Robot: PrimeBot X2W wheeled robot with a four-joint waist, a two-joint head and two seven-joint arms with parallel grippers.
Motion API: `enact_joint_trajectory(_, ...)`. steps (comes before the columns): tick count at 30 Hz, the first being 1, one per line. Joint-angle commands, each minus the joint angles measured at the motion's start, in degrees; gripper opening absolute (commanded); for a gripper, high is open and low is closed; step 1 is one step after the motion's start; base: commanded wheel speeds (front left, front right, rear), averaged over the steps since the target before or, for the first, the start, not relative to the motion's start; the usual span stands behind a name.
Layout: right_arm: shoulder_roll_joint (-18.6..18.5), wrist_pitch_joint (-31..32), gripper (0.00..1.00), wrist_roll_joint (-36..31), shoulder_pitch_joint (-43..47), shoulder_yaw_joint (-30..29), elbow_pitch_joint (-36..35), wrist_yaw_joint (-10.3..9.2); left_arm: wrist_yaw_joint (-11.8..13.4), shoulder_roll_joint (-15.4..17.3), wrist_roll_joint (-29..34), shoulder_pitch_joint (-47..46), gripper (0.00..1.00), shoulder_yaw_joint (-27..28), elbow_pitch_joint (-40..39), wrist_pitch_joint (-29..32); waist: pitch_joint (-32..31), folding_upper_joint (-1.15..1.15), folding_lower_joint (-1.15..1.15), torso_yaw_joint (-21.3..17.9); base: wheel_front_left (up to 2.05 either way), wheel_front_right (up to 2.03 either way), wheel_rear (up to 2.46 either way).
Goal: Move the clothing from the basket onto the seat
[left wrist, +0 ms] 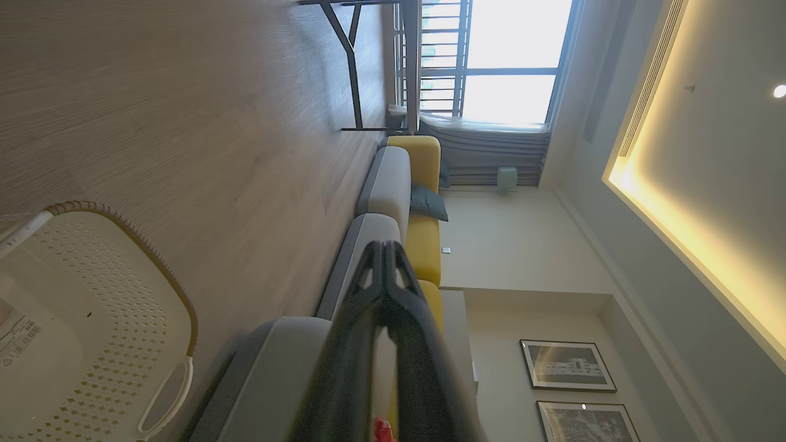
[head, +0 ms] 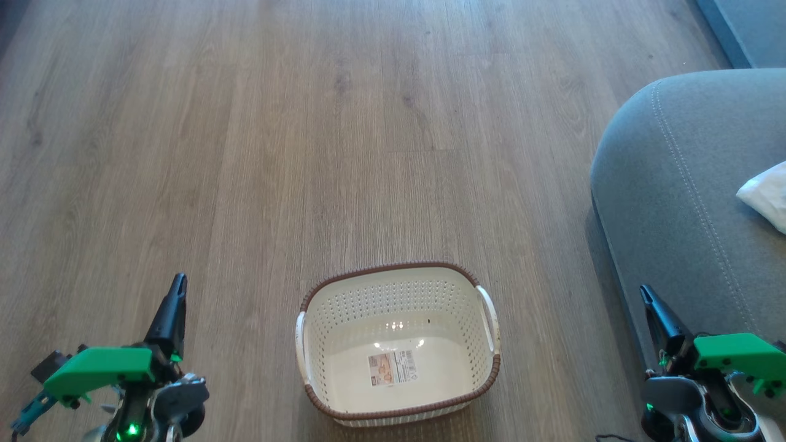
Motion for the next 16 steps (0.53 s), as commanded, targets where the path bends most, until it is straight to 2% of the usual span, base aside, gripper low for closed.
enact_joint_trajectory(1,-0.1,0.5,0.00,-0.5,-2.9,1.0,-2.1,0.13,-0.4,0.3,-0.2,-3.2,0.00,2.1,-2.0,0.2,0.0,0.00,0.00,0.0,0.00,0.00,0.00)
enact_joint_trajectory(16,-0.1,0.5,0.00,-0.5,-2.9,0.9,-2.1,0.13,-0.4,0.3,-0.2,-3.2,0.00,2.1,-2.0,0.2,0.0,0.00,0.00,0.0,0.00,0.00,0.00)
